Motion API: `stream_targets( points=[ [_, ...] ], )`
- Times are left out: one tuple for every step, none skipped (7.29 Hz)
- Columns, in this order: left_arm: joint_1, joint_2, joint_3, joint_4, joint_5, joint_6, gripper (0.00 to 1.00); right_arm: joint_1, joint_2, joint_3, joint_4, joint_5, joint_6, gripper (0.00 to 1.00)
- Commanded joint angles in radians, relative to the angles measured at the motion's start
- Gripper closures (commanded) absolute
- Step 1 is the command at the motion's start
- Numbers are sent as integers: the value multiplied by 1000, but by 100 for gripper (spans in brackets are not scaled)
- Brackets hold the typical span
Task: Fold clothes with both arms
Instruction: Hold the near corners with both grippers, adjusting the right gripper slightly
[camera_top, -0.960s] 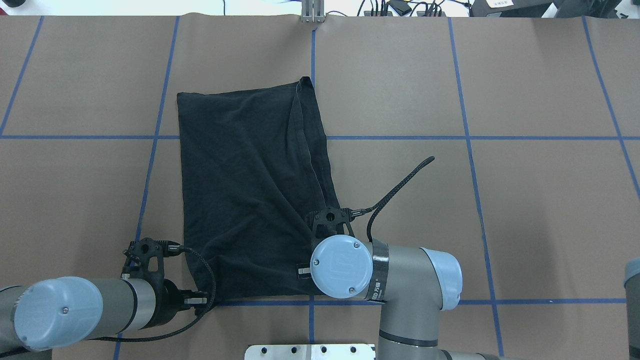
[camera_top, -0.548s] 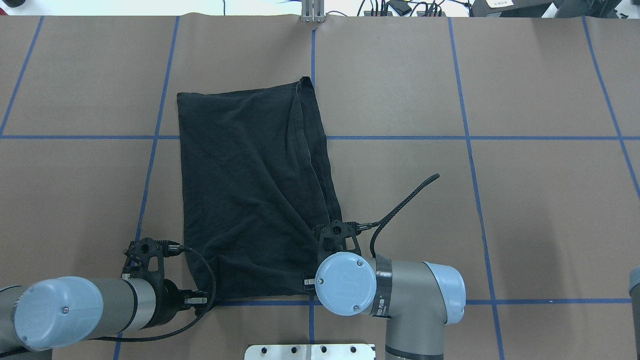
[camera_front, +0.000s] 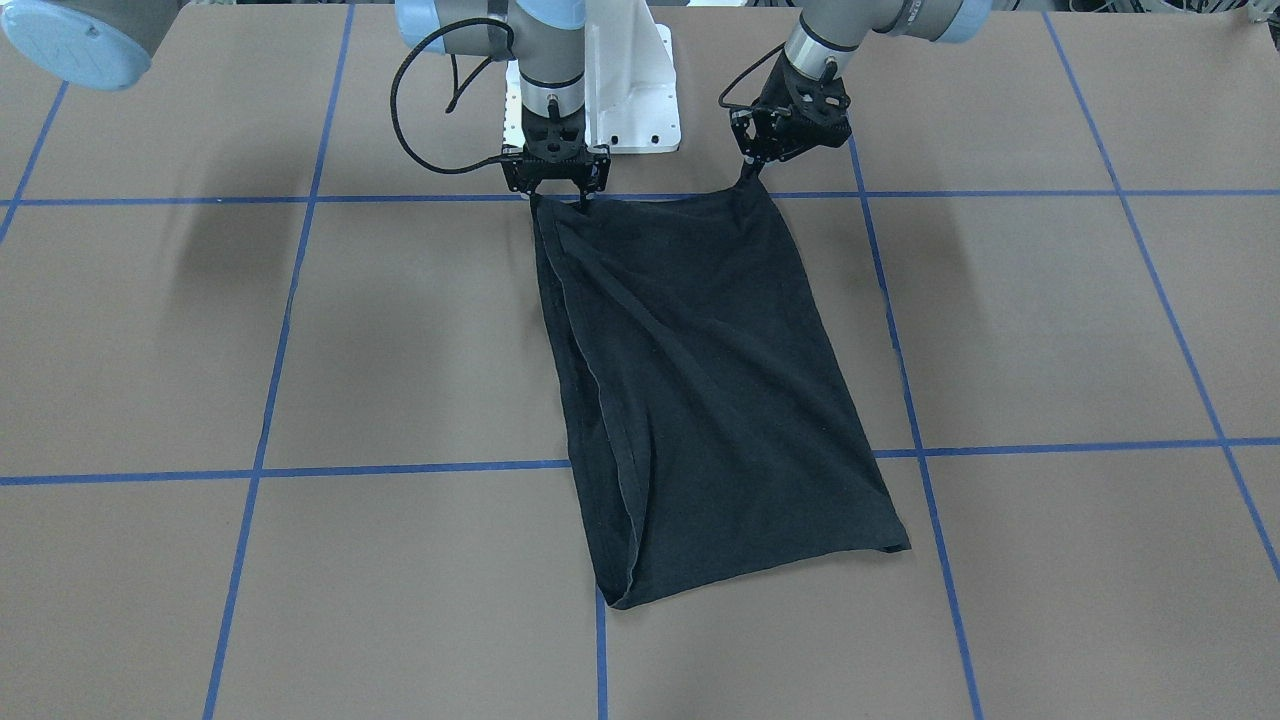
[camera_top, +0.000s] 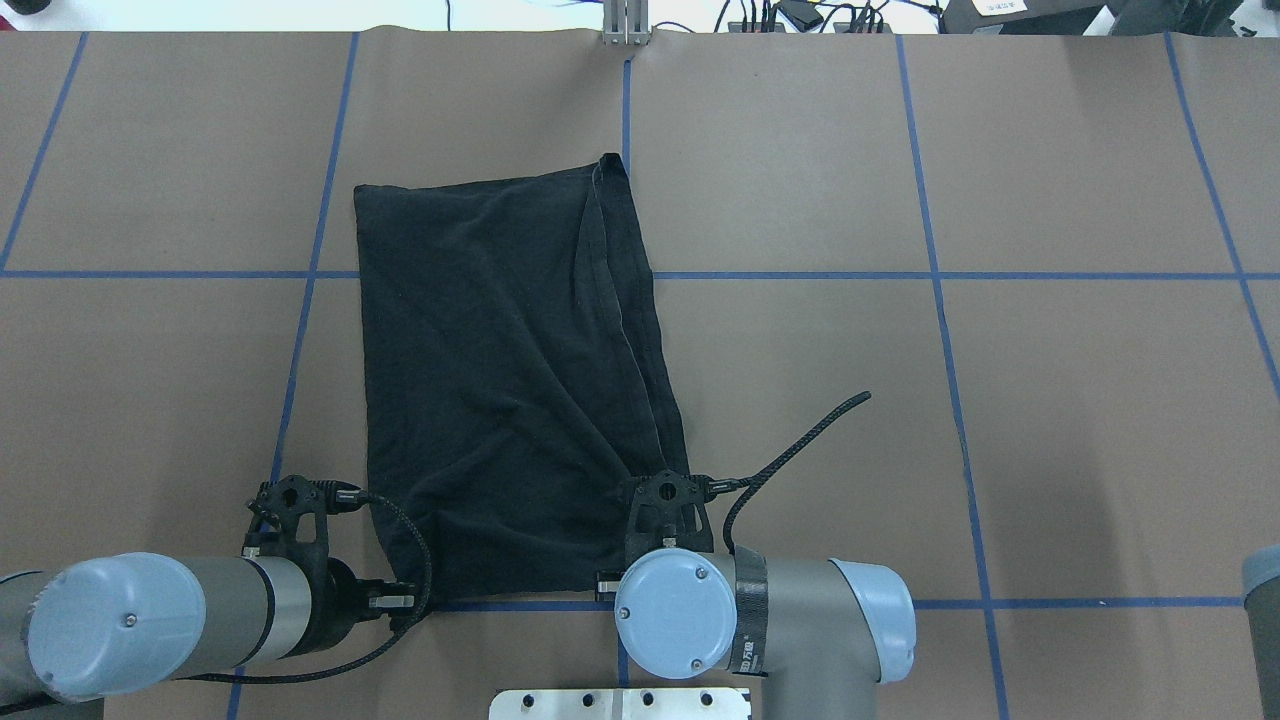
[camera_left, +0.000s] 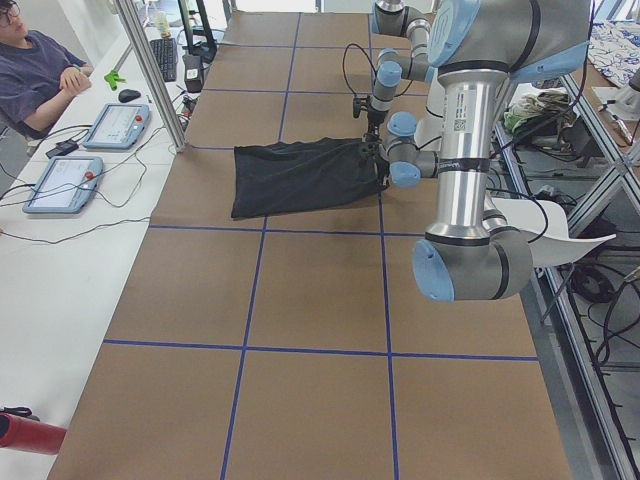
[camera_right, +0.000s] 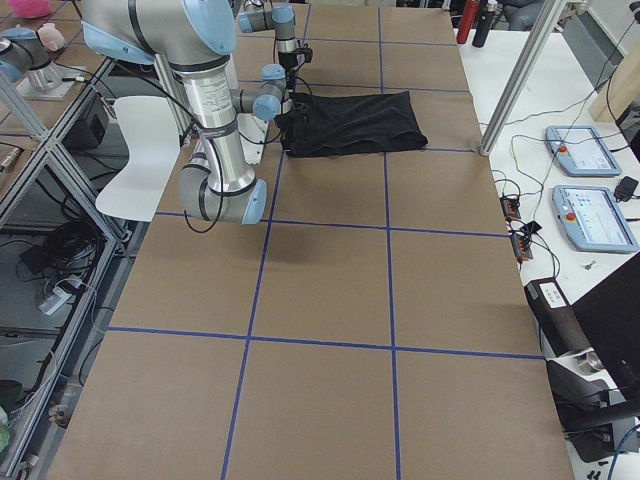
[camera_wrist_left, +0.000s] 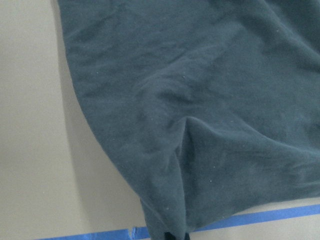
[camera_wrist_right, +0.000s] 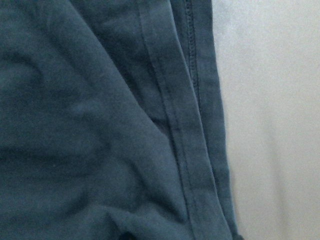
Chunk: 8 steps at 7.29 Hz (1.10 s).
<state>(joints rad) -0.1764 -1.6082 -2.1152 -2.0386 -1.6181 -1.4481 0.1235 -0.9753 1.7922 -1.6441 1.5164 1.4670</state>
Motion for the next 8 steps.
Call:
stream_targets(
  points=[
    [0,-1,0,0,0,0,100,-2,1,-8,1,-12,3,37],
    [0,-1,-2,0,0,0,100,-2,1,-11,4,-13,4,62],
    [0,-1,-2,0,0,0,100,-2,1,-14,7,-15,10,93],
    [0,-1,-3,0,0,0,100,-2,1,-16,7,-15,30,100],
    [-2,-1,-3,0,0,0,100,5,6,-14,9,-15,29,100],
    [-2,-7,-5,0,0,2,100,21,16,-5,7,-12,24,100],
    [-2,-7,-9,0,0,2,100,33,18,2,7,-5,24,100],
    [-2,-7,-22,0,0,2,100,54,18,31,1,1,16,100]
  ],
)
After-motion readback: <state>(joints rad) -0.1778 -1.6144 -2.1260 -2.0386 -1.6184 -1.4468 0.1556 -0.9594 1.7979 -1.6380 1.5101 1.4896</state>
